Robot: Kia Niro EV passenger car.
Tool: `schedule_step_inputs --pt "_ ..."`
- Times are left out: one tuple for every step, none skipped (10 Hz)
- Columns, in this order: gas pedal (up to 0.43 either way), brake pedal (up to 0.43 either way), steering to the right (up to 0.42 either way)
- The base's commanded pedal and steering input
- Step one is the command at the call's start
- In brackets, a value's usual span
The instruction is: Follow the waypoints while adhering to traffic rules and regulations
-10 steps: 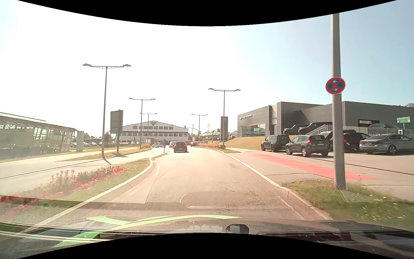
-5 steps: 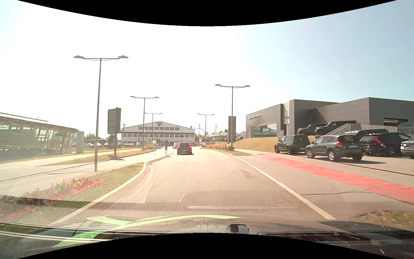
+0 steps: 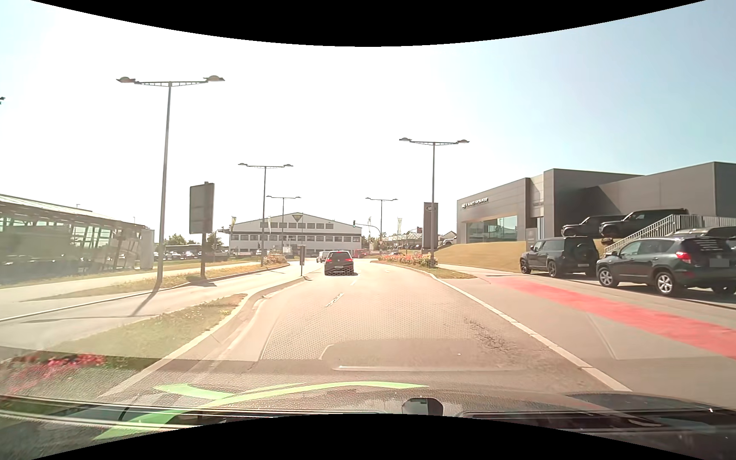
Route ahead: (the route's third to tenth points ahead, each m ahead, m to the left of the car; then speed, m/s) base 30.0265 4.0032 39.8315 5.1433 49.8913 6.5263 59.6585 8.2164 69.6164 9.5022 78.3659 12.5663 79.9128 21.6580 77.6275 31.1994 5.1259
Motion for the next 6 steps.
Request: schedule_step_inputs --pt "0.020 0.000 -0.086" --pt "0.020 0.000 -0.087" --pt "0.008 0.000 -0.090" --pt "0.008 0.000 -0.095" --pt "0.008 0.000 -0.098" --pt "0.000 0.000 -0.099"
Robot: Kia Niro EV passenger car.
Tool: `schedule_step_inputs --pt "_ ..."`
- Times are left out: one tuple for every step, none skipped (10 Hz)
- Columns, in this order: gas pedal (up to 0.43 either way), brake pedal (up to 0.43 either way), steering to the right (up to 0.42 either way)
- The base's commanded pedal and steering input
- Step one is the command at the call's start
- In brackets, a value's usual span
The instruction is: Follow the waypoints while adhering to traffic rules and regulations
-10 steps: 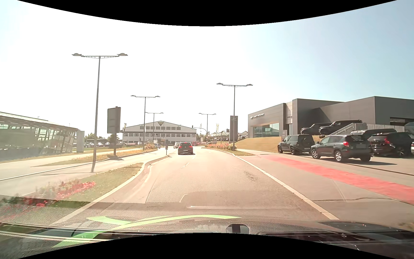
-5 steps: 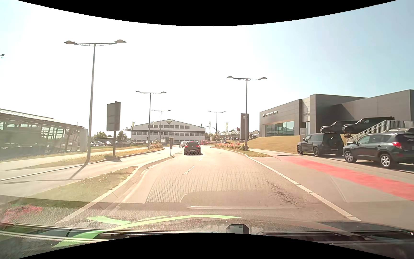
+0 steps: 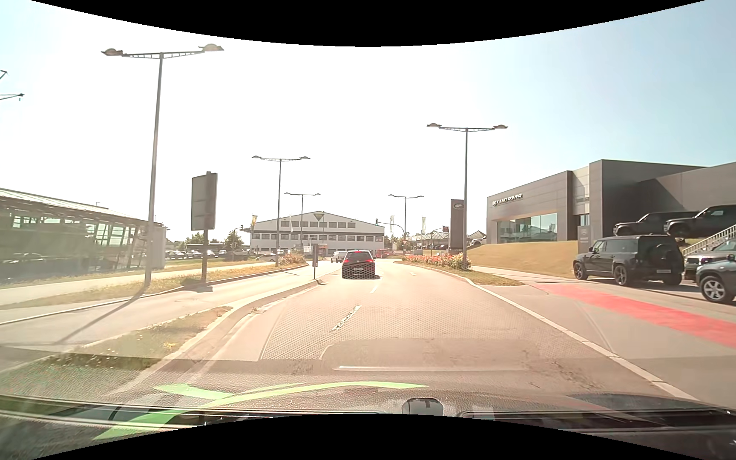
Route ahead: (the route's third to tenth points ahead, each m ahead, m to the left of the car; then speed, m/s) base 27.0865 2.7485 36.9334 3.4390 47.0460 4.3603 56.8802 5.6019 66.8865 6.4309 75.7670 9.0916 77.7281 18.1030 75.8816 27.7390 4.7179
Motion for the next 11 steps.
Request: schedule_step_inputs --pt "0.000 0.000 -0.098" --pt "0.000 0.000 -0.098" --pt "0.000 0.000 -0.098" --pt "0.000 0.000 -0.098" --pt "0.000 0.000 -0.098" --pt "0.000 0.000 -0.097" --pt "0.000 0.000 -0.094" --pt "0.000 0.000 -0.087" --pt "0.000 0.000 -0.081" --pt "0.000 0.000 -0.076" --pt "0.000 0.000 -0.068"
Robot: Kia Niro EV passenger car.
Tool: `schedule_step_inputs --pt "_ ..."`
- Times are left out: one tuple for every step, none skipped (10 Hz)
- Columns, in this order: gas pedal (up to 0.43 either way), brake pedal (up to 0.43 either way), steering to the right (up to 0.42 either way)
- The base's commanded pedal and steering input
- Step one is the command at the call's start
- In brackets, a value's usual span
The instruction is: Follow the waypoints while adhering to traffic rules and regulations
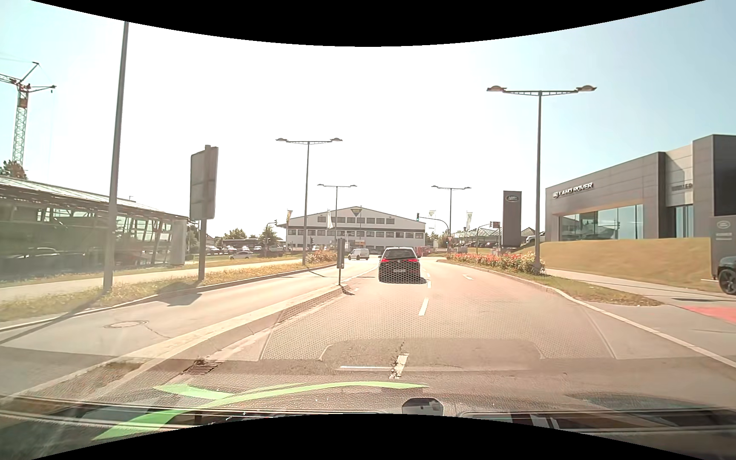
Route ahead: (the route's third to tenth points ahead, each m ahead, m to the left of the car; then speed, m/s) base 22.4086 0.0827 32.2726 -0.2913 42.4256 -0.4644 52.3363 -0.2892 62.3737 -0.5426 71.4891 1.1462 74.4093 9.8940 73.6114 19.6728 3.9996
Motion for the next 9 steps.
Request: schedule_step_inputs --pt "0.000 0.000 -0.064" --pt "0.000 0.000 -0.060" --pt "0.000 0.000 -0.051" --pt "0.000 0.000 -0.040" --pt "0.000 0.000 -0.030" --pt "0.020 0.000 -0.018" --pt "0.047 0.000 -0.004" --pt "0.059 0.000 0.005" --pt "0.079 0.000 0.013"
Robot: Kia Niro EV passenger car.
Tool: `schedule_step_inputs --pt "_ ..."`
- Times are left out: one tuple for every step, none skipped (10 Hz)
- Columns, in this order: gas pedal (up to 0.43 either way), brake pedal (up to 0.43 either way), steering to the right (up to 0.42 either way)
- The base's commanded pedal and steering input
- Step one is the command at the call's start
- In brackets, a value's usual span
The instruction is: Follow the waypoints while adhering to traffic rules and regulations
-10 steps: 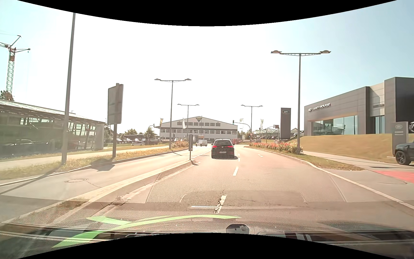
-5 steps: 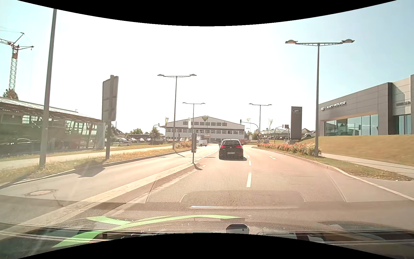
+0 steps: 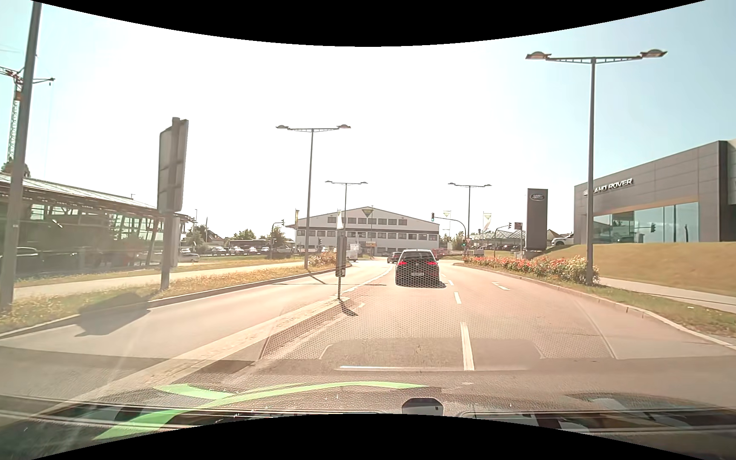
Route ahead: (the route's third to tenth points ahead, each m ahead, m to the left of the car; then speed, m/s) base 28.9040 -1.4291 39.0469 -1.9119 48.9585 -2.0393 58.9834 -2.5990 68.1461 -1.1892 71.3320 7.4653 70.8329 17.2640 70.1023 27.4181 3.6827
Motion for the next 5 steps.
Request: schedule_step_inputs --pt "0.087 0.000 0.022" --pt "0.110 0.000 0.032" --pt "0.118 0.000 0.042" --pt "0.118 0.000 0.047" --pt "0.130 0.000 0.048"
